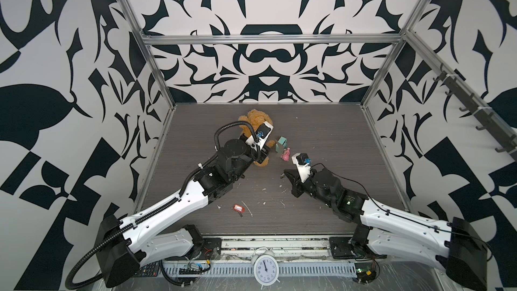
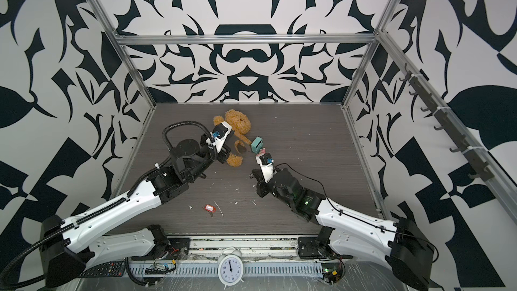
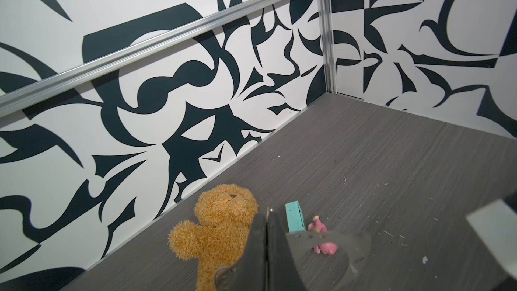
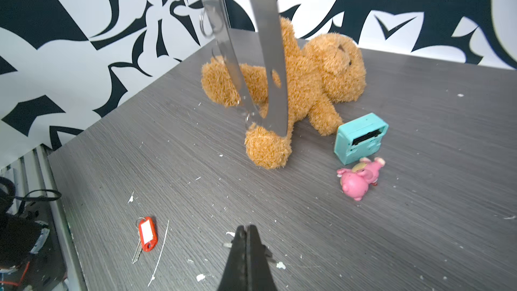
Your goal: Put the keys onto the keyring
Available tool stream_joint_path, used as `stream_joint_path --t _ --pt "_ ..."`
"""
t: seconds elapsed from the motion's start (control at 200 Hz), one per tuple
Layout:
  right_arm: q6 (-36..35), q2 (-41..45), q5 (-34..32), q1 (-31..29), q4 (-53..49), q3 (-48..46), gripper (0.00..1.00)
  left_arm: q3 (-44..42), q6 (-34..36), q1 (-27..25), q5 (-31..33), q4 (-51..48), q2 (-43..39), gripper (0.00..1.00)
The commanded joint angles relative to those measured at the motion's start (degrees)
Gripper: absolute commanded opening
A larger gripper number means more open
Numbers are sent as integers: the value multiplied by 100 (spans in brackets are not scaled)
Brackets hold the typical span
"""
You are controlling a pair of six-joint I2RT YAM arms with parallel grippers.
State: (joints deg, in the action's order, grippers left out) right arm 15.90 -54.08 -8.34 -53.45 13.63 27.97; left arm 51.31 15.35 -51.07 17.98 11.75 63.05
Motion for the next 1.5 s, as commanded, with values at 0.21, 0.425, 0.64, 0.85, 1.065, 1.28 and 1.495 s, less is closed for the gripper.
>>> stream_joint_path --t 0.21,0.425,0.64,0.85,1.065,1.28,1.495 --pt "-335 965 -1241 19 -257 13 0 -382 787 116 -2046 787 -47 0" --pt "-14 1500 -1791 46 -1067 115 0 -625 1183 150 -3172 1004 14 0" --pt "-97 1930 -1688 45 -664 -128 0 -867 1167 150 -3406 1808 247 0" --pt "-95 2105 -1246 45 178 -399 0 -1285 932 150 -3454 3369 544 0" --pt "-87 1610 -1461 48 -250 38 0 -1277 634 150 -3767 3611 699 0" --pt "-374 882 -2672 50 -2257 1251 0 -1252 645 150 -3643 3466 640 0" --pt "-757 445 -2782 47 -2333 1520 0 -1132 791 150 -3481 2839 618 0"
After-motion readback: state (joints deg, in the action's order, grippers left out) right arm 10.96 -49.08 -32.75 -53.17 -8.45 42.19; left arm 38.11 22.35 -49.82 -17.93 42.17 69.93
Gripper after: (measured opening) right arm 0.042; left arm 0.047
